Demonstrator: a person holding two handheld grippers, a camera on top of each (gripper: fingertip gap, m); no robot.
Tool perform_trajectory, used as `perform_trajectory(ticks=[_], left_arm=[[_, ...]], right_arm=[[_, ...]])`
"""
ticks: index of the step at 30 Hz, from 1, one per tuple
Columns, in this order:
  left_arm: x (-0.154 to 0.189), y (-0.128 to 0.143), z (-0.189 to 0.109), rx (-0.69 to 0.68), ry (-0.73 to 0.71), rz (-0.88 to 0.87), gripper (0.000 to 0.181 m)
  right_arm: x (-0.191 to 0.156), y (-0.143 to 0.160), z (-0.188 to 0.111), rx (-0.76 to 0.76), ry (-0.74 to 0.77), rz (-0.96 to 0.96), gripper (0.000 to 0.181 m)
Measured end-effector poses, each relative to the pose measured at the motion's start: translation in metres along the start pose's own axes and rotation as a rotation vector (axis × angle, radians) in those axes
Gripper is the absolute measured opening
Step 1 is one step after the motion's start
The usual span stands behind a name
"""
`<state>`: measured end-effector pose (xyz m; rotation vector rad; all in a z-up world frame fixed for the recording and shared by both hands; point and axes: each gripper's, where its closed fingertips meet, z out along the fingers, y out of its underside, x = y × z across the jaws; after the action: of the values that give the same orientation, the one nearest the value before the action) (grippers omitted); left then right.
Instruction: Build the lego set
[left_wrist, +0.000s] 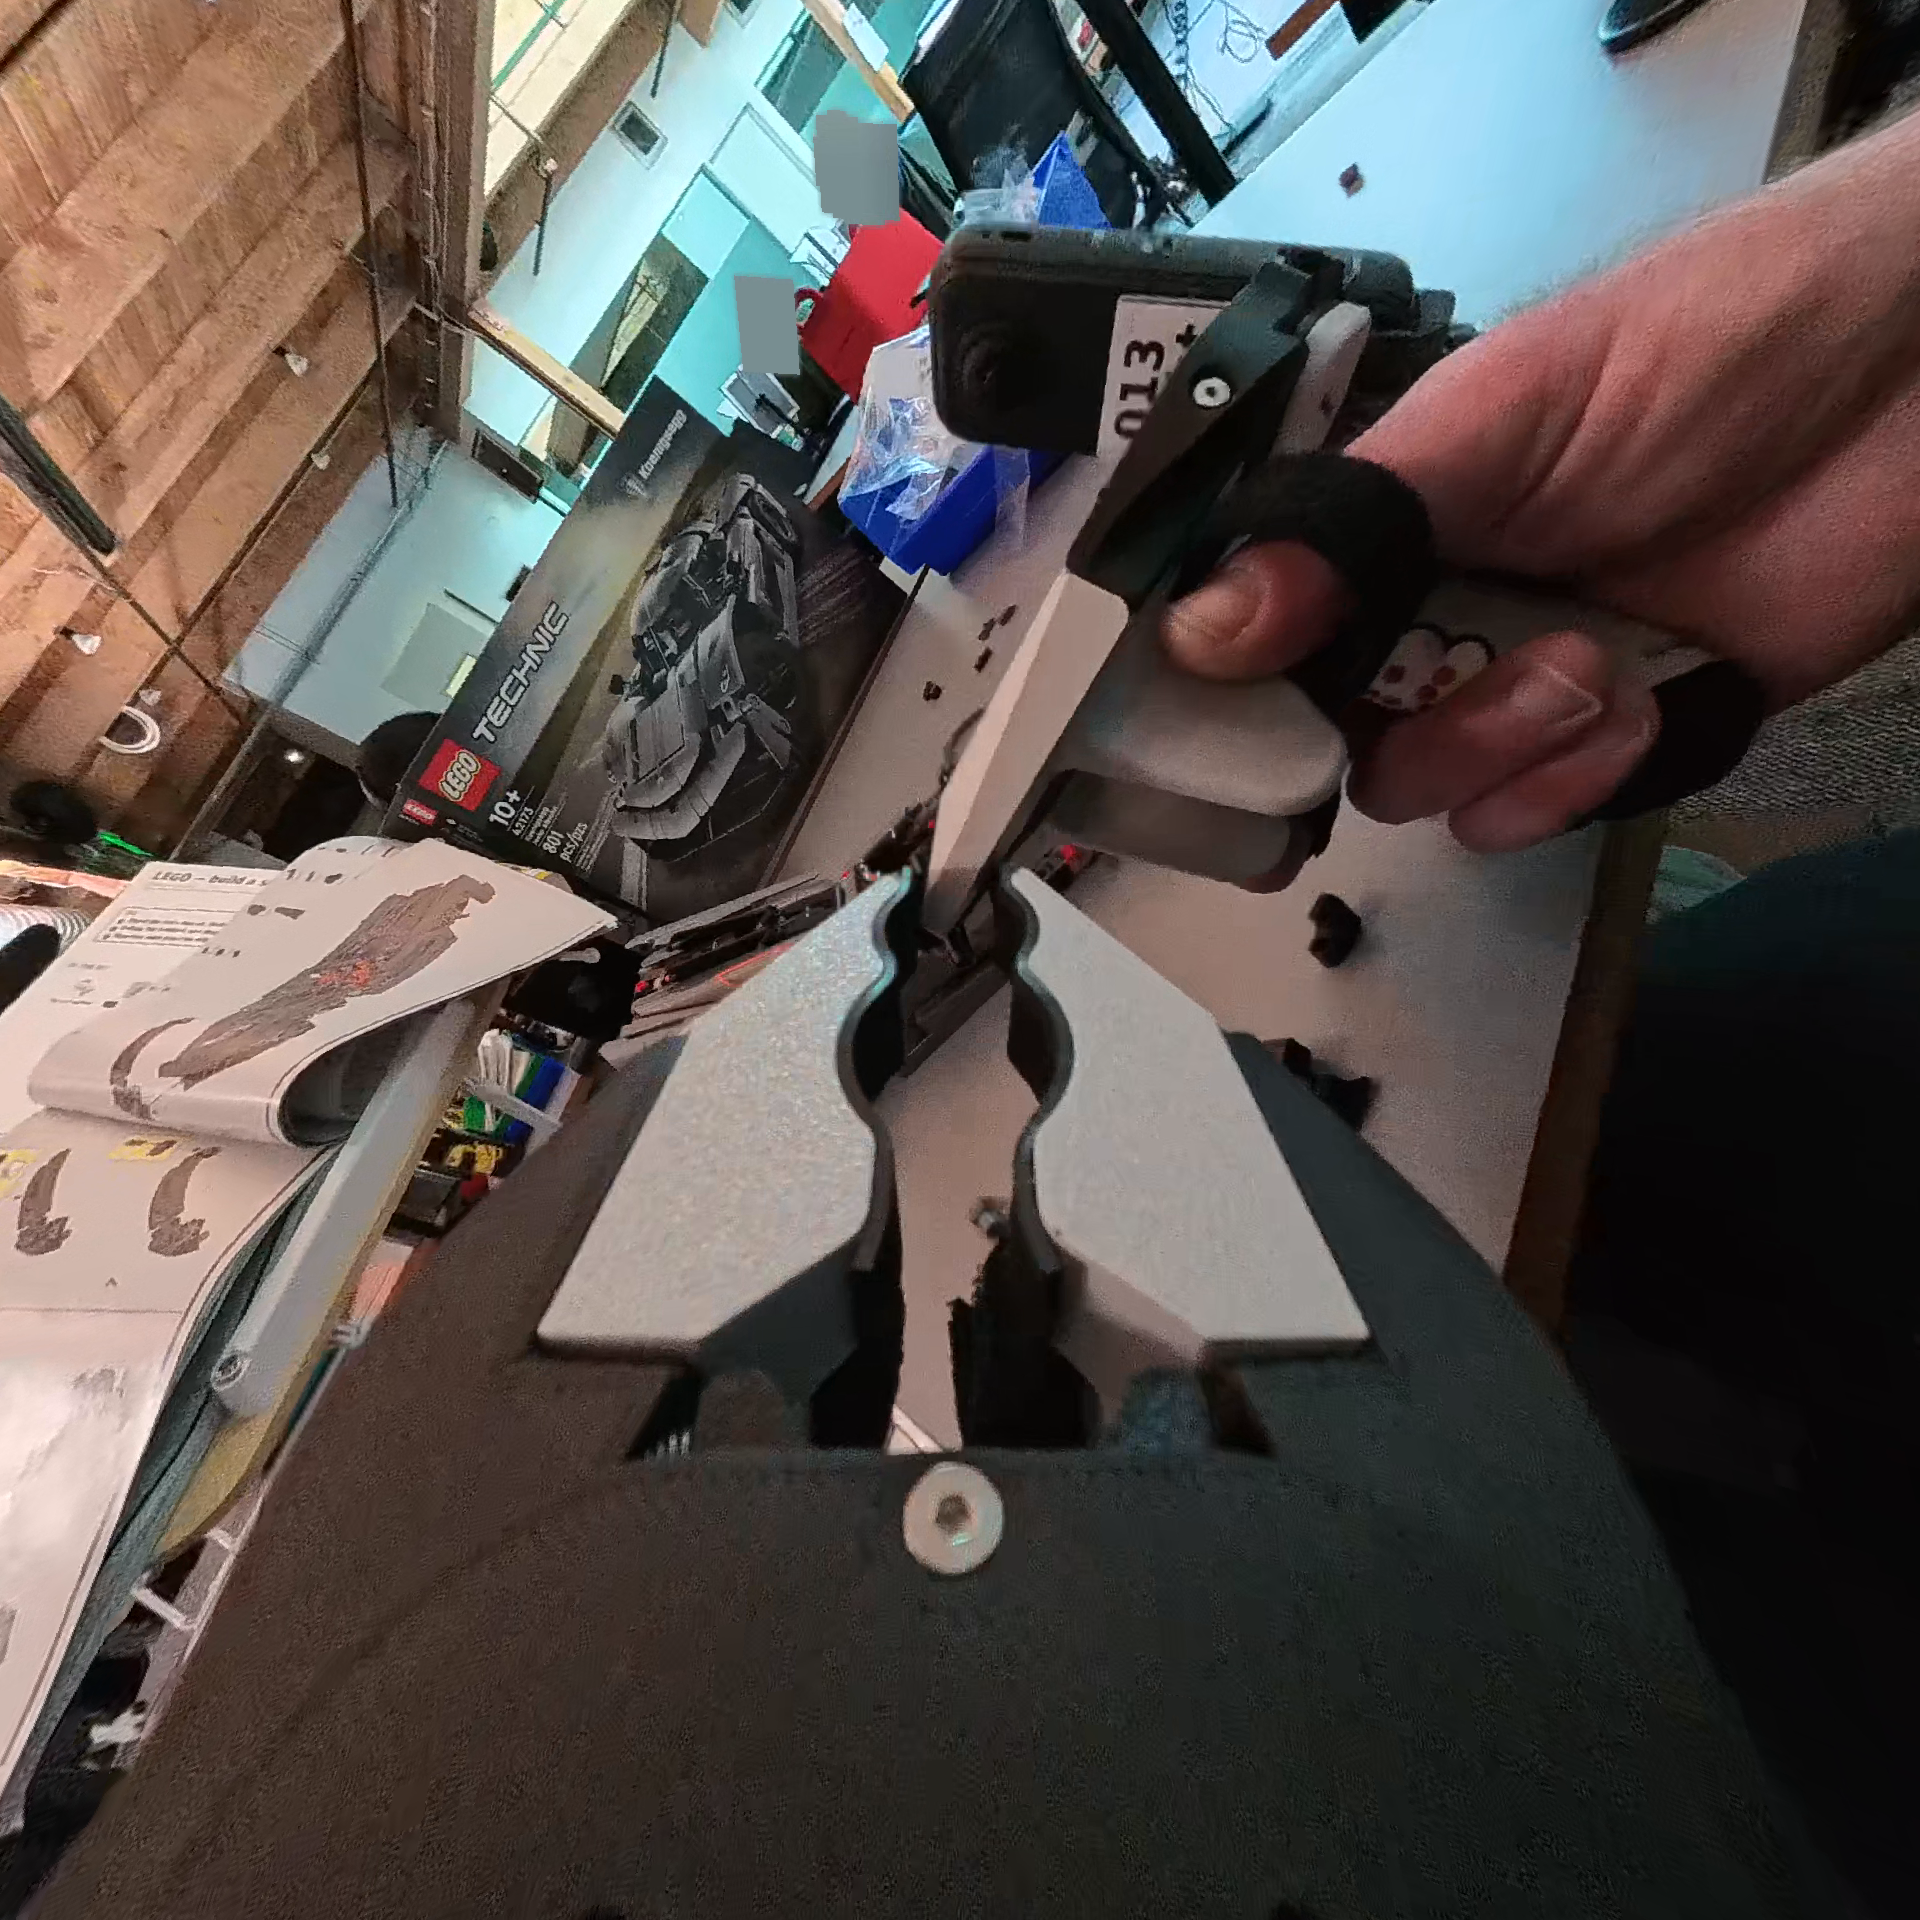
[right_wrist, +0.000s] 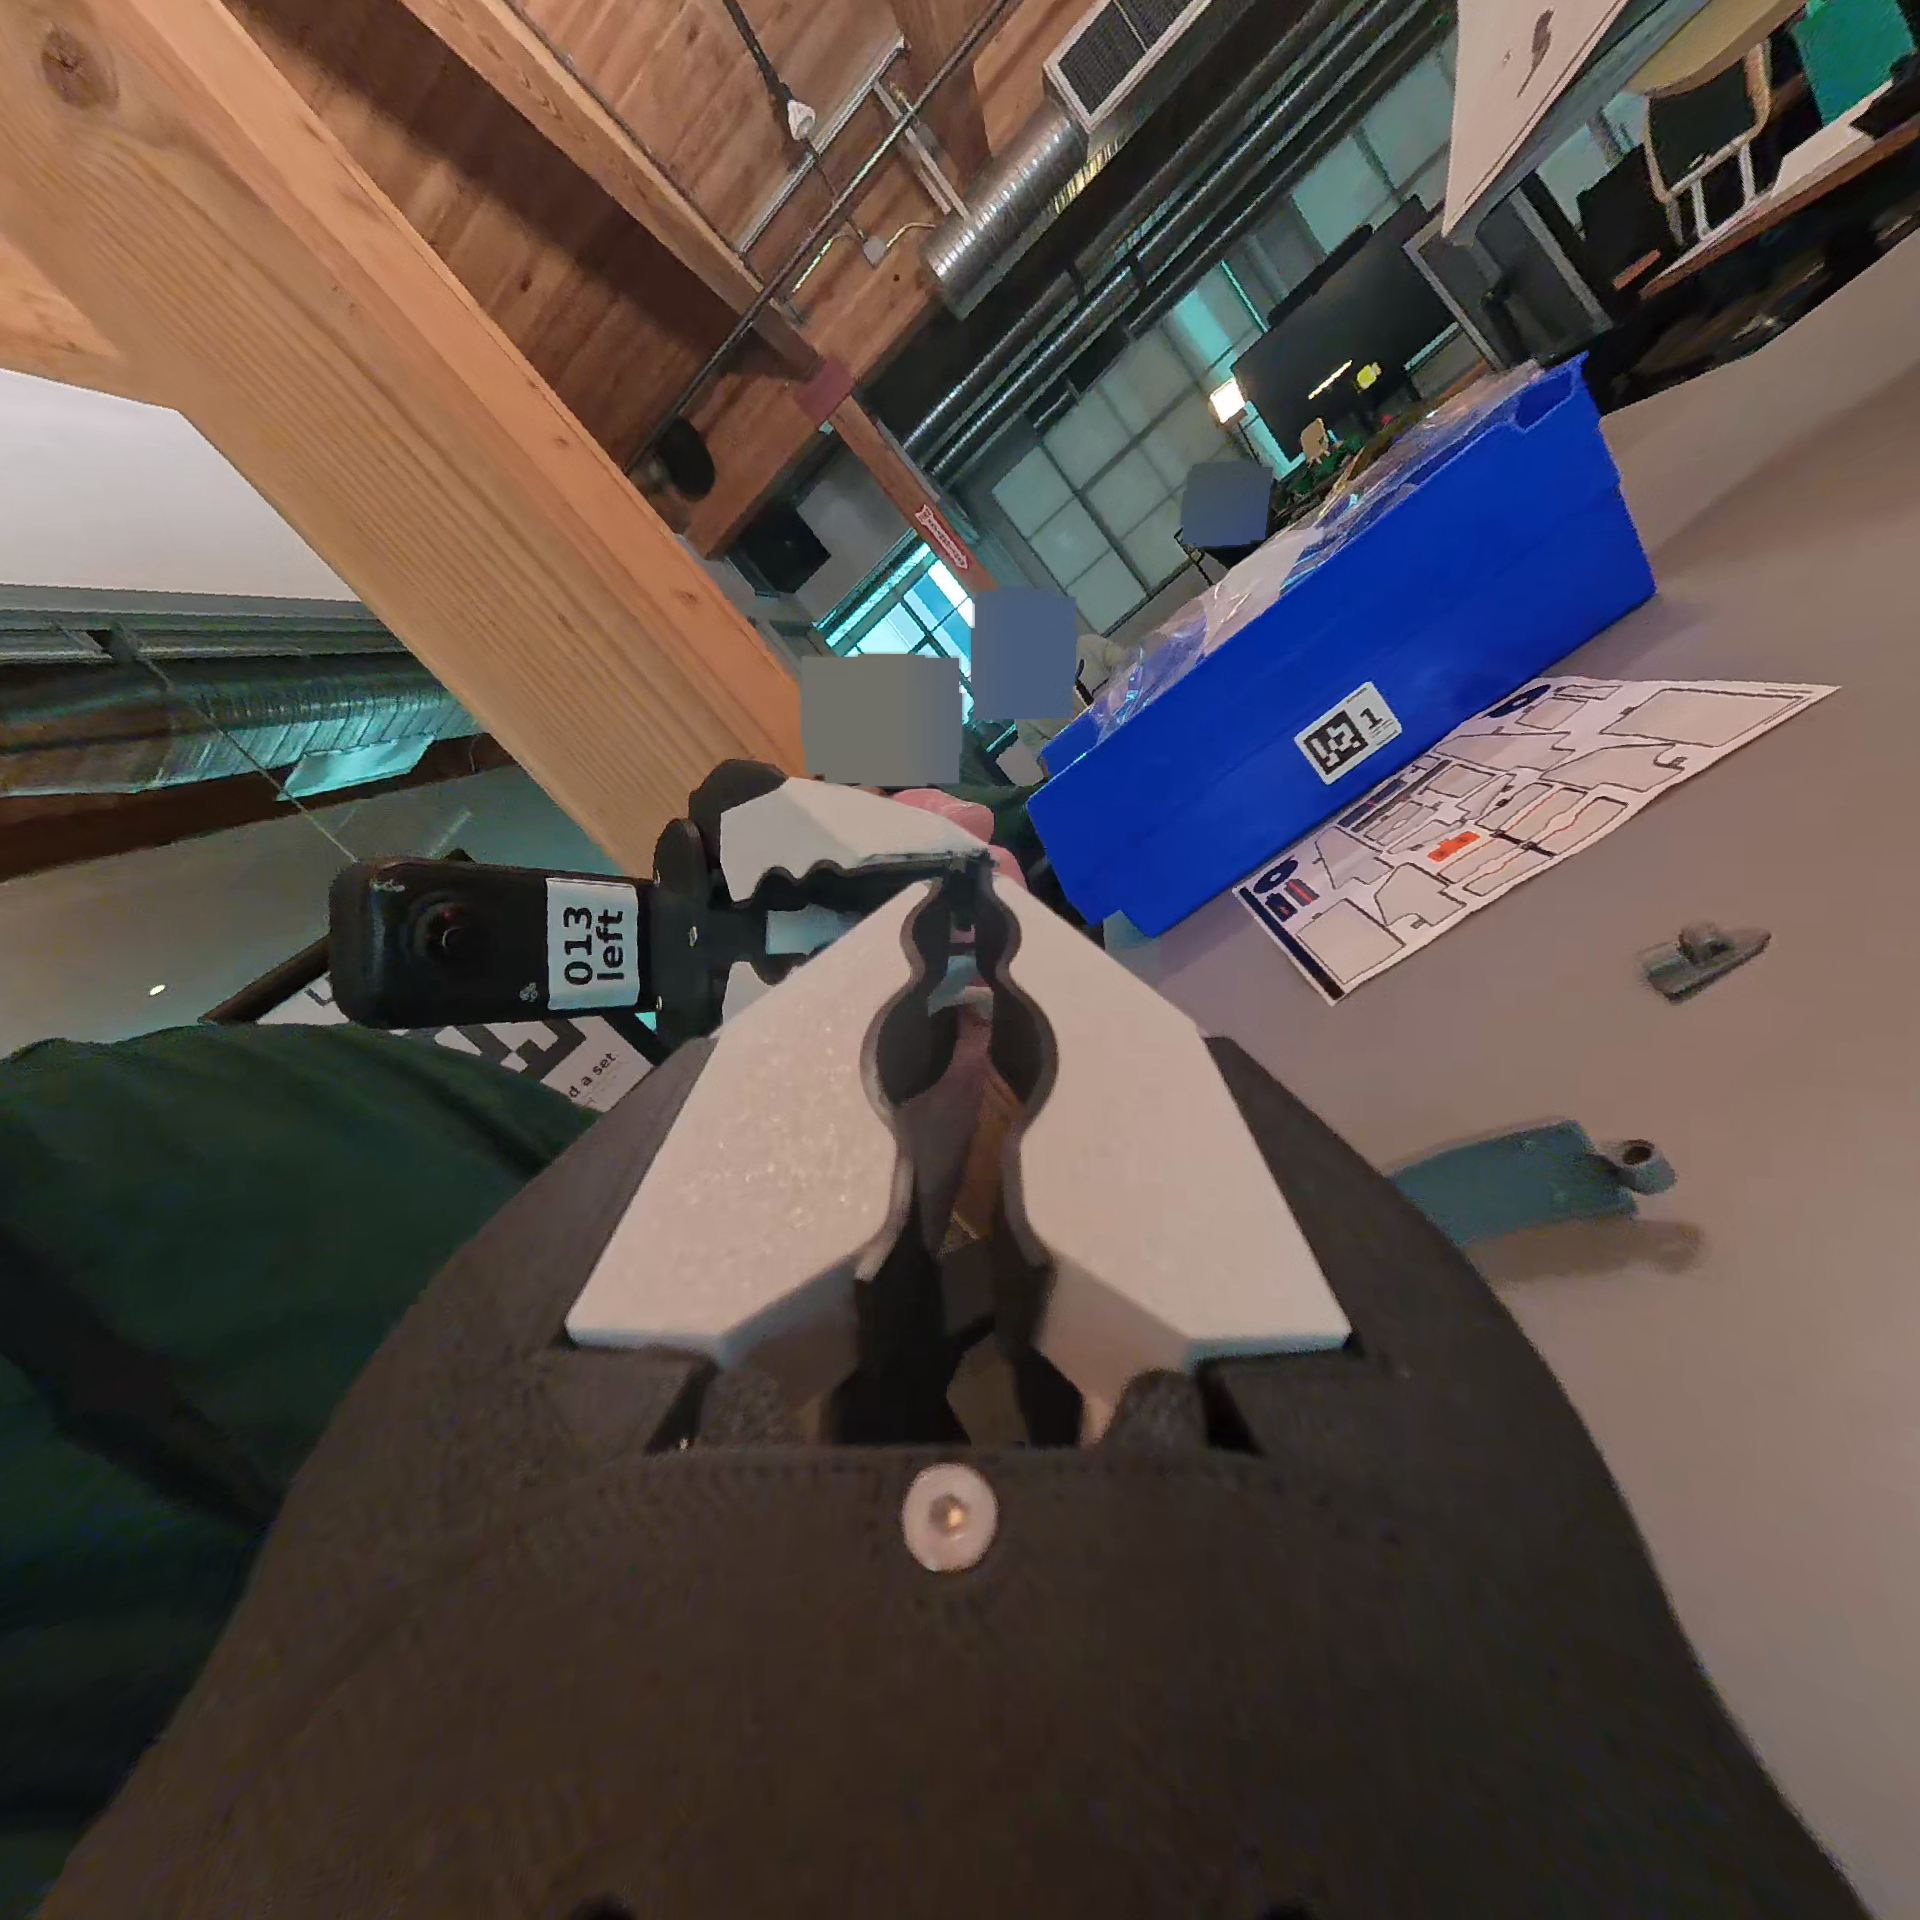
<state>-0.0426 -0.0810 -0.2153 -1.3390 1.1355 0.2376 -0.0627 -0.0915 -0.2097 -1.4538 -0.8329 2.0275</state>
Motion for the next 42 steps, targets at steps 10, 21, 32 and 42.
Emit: perform_trajectory(ticks=[10,21,32,42], left_arm=[[0.012,-0.005,-0.004,0.018,0.083,-0.006,0.011],[0.017,-0.011,-0.002,0.057,0.084,-0.04,0.013],[0.022,-0.019,-0.005,0.079,0.063,-0.071,0.018],[0.028,-0.027,-0.002,0.087,0.072,-0.067,0.018]], right_arm=[[-0.005,0.011,-0.007,-0.056,0.03,-0.07,0.003],[-0.007,0.012,-0.013,-0.053,0.035,-0.085,0.003],[-0.013,0.014,-0.024,-0.039,0.061,-0.111,0.003],[-0.017,0.016,-0.034,-0.03,0.085,-0.137,0.003]])
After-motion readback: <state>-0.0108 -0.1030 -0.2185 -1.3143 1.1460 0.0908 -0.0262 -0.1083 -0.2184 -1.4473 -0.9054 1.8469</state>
